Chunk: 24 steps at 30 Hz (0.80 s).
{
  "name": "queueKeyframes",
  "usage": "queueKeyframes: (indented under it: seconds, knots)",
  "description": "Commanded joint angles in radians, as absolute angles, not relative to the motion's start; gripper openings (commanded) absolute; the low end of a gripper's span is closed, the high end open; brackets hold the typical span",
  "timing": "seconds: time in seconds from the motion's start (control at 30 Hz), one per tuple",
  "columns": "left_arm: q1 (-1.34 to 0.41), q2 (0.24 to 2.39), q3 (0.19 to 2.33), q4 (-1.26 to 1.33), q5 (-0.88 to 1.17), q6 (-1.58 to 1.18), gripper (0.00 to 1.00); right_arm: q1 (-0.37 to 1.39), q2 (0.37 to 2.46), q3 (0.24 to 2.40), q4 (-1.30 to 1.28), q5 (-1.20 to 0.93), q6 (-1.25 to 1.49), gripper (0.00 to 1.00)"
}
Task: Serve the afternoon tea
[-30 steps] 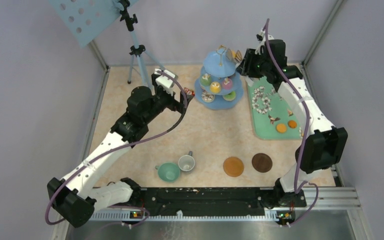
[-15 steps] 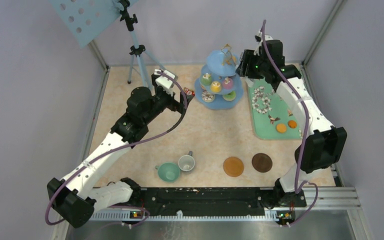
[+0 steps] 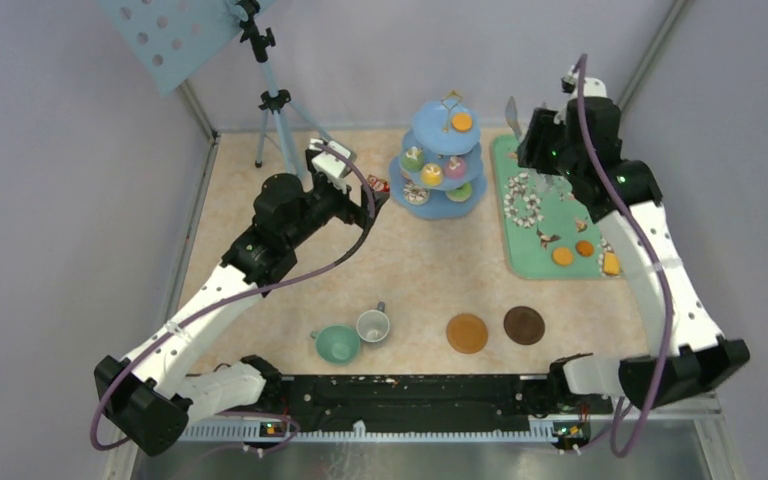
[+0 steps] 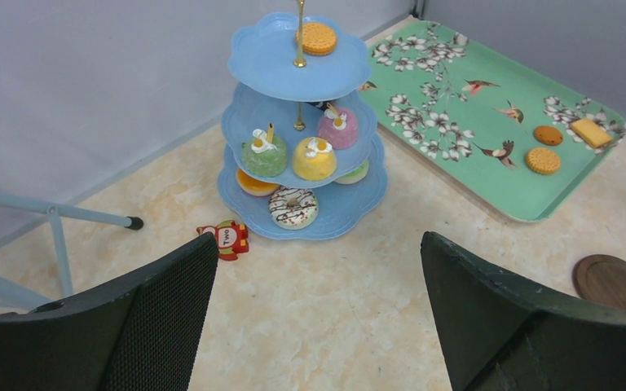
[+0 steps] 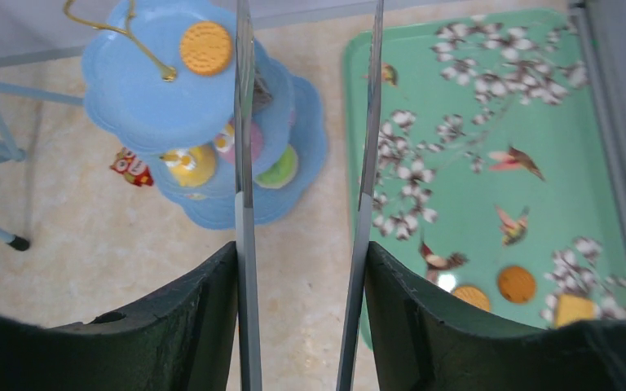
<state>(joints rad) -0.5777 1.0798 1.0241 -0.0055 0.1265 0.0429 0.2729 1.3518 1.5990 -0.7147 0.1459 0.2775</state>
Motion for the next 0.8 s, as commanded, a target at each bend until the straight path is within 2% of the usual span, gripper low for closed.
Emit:
queueKeyframes:
  seconds: [0.0,0.17,0.33,0.77]
  knots:
    - [-0.583,1.076,1.016,0.056,0.176,0.005,0.99,0.275,1.199,1.478,-0.828,0.377,0.243,0.52]
    - [-0.599,1.080,1.014,0.061,0.198,0.004,0.99,0.192,1.090,1.224,-0.872,0.376,0.317,0.53]
    - [-0.612,1.073,1.011,0.061,0.186,0.004,0.99,0.008,1.059,1.029,-0.844,0.159,0.395,0.51]
    - [-0.635,1.081,1.015,0.056,0.178,0.004,0.99,-0.042,1.132,0.934,-0.807,0.134,0.415,0.52]
